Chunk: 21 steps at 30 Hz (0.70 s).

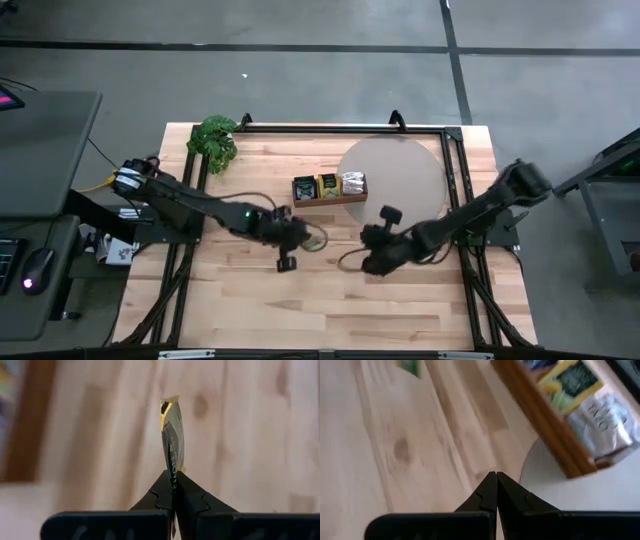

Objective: Pick & Place Tea
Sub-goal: Put the yellow tea bag into the middle section of the wooden organizer

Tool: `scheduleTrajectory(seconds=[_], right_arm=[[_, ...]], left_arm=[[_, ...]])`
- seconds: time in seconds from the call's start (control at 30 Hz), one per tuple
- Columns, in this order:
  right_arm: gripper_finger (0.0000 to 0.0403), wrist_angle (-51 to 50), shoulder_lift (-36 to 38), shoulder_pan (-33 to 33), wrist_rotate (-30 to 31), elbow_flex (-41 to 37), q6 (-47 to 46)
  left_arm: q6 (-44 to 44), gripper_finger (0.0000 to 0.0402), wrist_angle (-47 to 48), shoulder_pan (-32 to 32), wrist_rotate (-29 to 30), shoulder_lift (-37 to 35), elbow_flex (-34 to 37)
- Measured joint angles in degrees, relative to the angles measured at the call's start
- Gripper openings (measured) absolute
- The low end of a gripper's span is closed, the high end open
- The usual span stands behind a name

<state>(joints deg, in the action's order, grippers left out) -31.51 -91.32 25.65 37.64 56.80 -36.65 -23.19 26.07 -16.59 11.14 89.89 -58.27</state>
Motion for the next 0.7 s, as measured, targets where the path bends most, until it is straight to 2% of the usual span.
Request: scheduleTrajectory(seconds=[0.17,0.3,0.5,0.7], right_arm=[[0.0000,17.3,10.5,-3.6,-2.6,-13.1,7.9],[0.0000,27.0,15.1,-6.0,-6.8,-19.7,11.6],[0.0000,32.2,16.2,-6.8,-8.2,-24.9,12.7],[0.0000,32.8,16.2,-6.4,-8.6,-26.8,12.5]], left_arm=[[11.3,0.0000,2.8,6.4,0.5,0.0,-5.0],[18.6,0.0000,3.8,12.2,0.0,0.0,-8.2],[27.4,0.0000,9.4,19.8,-0.9,3.4,-15.2],[33.9,0.0000,16.0,24.1,0.3,11.3,-25.3]])
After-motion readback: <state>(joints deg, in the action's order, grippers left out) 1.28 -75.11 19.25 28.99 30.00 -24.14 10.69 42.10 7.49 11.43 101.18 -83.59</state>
